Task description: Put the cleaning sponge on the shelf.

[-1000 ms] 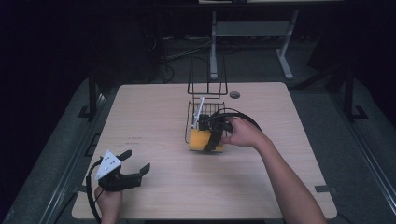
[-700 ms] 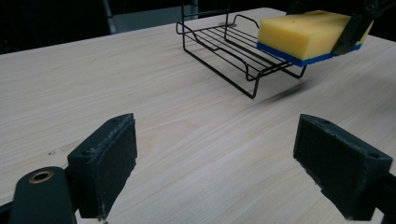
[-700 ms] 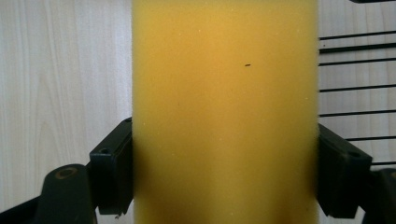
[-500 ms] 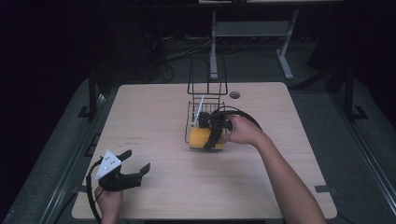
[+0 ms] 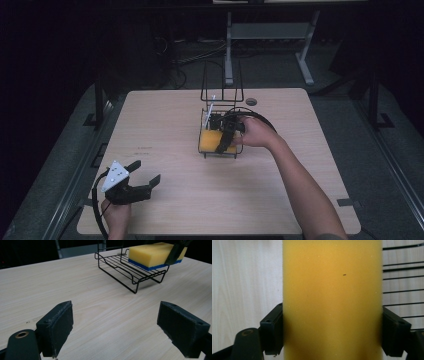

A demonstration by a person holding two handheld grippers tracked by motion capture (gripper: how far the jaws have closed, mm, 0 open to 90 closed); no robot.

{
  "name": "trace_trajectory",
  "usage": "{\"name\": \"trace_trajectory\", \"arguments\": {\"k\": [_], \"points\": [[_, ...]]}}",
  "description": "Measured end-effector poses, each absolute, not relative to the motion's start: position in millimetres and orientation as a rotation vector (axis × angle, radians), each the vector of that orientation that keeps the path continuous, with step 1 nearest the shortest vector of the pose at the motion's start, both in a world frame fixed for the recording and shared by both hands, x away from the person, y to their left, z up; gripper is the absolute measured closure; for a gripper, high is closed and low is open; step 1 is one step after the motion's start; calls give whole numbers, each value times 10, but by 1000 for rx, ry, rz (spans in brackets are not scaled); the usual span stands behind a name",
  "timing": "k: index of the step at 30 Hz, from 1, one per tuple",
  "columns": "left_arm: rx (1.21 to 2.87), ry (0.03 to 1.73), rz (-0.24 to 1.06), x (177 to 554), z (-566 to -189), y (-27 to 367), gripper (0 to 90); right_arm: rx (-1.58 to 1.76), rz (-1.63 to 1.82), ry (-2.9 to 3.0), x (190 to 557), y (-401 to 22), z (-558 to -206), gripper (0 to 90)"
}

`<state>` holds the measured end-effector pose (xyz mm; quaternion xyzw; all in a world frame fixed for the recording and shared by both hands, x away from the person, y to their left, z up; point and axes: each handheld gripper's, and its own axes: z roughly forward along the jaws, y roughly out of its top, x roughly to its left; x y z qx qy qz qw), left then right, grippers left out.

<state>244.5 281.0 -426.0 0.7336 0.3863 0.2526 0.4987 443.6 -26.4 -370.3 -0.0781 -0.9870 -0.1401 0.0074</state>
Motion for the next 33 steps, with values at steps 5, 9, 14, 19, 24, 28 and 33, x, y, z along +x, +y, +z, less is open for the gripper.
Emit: {"name": "trace_trajectory", "arguments": {"k": [5,9,14,19,24,28,33], "points": [[1771,938,608,2445,-4261,2821,128,-236,-433,-3104,4517,-255,-3749,214],[1760,943,597,2451,-4263,2831,128,-226,-403,-3116,4589,-225,-3781,214],[1754,946,600,2449,-4258,2851,128,-240,-432,-3108,4674,-226,-3840,214],[1746,948,594,2449,-4256,2857,128,-271,-409,-3103,4736,-253,-3919,213],[1736,943,586,2453,-4252,2866,128,-276,-411,-3099,4790,-287,-3966,213],[1732,947,581,2457,-4254,2868,128,-274,-429,-3096,4818,-307,-3969,213],[1732,948,581,2455,-4254,2873,128,-271,-406,-3105,4824,-284,-4014,212]]}}
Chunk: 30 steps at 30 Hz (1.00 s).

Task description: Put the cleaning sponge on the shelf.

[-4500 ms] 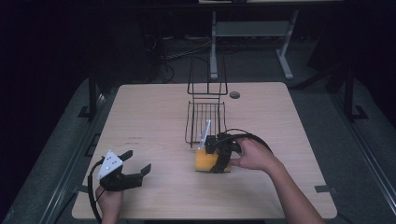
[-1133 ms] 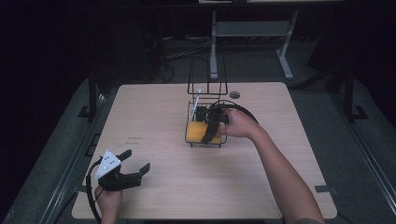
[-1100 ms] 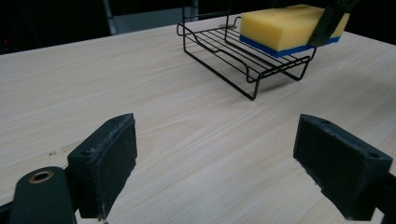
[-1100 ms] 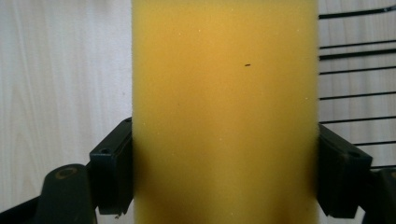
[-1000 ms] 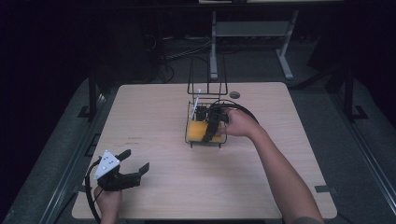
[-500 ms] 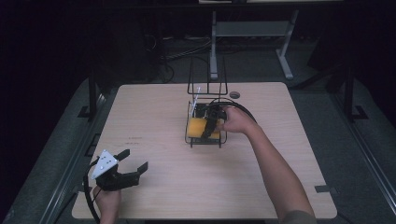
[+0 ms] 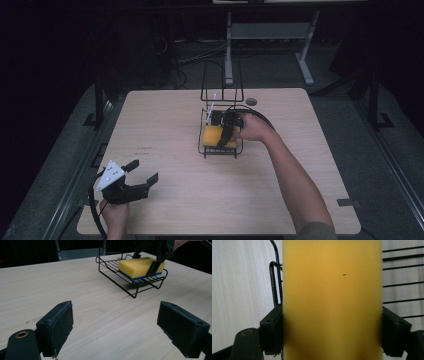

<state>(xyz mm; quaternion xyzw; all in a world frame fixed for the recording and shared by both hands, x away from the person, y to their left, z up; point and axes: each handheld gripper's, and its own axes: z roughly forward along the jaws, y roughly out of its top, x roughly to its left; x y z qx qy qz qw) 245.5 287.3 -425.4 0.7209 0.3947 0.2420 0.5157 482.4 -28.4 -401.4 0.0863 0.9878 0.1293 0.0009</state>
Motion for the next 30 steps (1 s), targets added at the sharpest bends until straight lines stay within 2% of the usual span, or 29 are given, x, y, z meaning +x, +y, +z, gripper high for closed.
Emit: {"name": "trace_trajectory", "arguments": {"k": [30], "points": [[1715,956,577,2446,-4247,2904,128,272,415,3100,4827,-253,-4045,180]]}}
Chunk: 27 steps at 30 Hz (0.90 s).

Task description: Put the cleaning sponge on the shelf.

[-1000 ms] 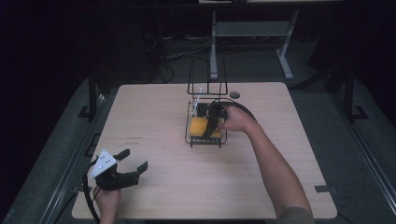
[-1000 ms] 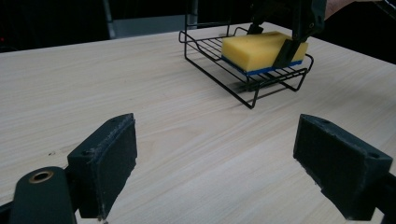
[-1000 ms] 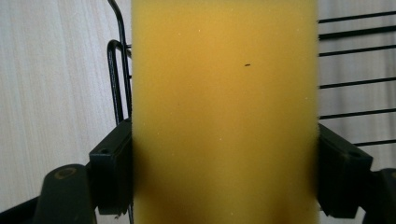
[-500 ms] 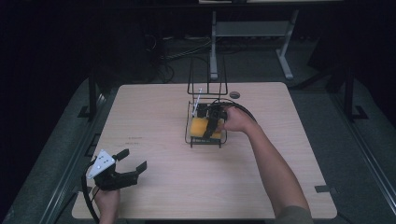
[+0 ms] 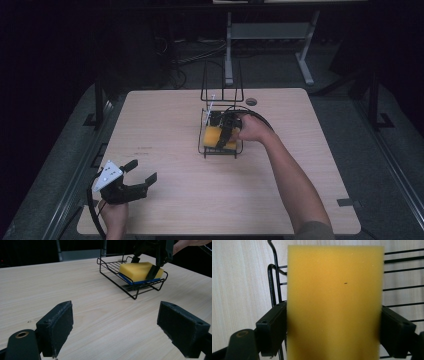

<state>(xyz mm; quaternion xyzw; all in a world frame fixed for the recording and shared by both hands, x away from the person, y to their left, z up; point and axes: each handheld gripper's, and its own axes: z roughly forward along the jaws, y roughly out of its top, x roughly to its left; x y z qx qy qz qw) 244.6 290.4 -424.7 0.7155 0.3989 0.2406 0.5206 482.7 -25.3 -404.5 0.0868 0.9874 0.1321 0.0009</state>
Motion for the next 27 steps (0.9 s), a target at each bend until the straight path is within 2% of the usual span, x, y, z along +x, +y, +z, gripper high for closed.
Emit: {"name": "trace_trajectory", "arguments": {"k": [27], "points": [[1723,947,578,2444,-4246,2877,128,251,436,3064,4754,-329,-3860,177]]}}
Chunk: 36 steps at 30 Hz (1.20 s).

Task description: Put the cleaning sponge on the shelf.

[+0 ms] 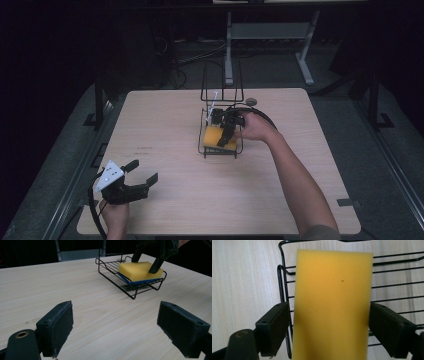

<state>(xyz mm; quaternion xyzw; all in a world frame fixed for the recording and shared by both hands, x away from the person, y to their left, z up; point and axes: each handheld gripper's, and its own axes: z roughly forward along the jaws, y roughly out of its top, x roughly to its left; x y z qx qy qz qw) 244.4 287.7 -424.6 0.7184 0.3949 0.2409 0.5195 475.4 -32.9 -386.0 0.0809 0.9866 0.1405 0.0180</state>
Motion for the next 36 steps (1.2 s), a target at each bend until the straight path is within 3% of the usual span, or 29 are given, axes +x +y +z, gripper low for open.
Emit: {"name": "trace_trajectory", "arguments": {"k": [36], "points": [[1723,949,578,2438,-4253,2862,128,188,421,3056,4510,-254,-3727,173]]}}
